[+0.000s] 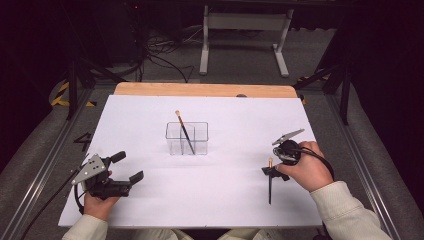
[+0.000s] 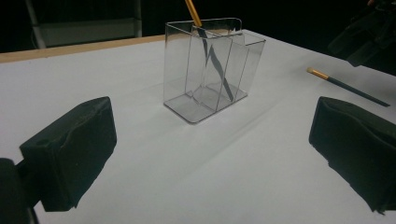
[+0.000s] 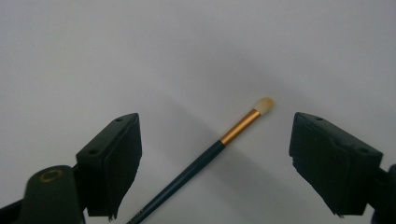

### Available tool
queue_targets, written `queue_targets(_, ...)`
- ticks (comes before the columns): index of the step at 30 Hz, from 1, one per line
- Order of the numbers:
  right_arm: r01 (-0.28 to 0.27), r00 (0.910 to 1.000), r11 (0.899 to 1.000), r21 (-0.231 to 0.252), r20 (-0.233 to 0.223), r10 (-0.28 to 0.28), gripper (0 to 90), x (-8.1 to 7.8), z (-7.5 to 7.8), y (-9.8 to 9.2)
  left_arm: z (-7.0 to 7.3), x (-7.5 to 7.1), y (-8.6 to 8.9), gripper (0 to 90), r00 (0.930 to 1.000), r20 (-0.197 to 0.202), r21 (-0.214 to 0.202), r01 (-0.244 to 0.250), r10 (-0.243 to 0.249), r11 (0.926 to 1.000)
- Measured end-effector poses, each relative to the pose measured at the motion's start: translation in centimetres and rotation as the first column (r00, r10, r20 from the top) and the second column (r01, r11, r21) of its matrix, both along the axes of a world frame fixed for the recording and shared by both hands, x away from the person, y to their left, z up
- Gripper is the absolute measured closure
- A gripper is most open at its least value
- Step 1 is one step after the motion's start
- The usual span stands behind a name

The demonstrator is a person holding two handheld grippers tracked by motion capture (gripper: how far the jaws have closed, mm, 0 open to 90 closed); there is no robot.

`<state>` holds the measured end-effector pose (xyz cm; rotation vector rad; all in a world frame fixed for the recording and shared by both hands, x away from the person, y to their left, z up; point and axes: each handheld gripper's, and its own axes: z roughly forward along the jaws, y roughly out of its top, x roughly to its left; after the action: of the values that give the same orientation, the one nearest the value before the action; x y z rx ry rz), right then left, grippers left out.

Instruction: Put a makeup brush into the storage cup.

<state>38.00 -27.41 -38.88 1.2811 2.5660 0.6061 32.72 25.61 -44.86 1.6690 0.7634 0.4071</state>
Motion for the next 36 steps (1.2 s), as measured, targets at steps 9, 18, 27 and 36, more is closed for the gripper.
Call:
queue_targets(9,0.000,0.9991,1.000,-0.019,-0.043,-0.001,21.2,0.2,-0.8,0.3,0.0,0.0,0.0,1.6,1.0000,0.000,0.000,0.000,0.000,1.0000)
queue_targets(18,-0.002,0.9968,0.999,-0.041,-0.080,-0.001,25.5,0.4,-1.4,0.3,0.0,0.0,0.0,1.6,1.0000,0.002,0.000,-0.002,0.002,1.0000)
queue_targets(27,-0.024,0.9914,0.996,-0.081,-0.130,0.013,33.6,0.4,-2.3,0.7,0.0,0.0,0.0,1.6,1.0000,0.003,0.000,-0.001,0.001,1.0000)
queue_targets(36,-0.053,0.9876,0.991,-0.122,-0.153,0.034,44.0,0.7,-2.9,0.9,0.0,0.0,0.0,1.6,1.0000,0.001,0.001,-0.002,0.002,1.0000)
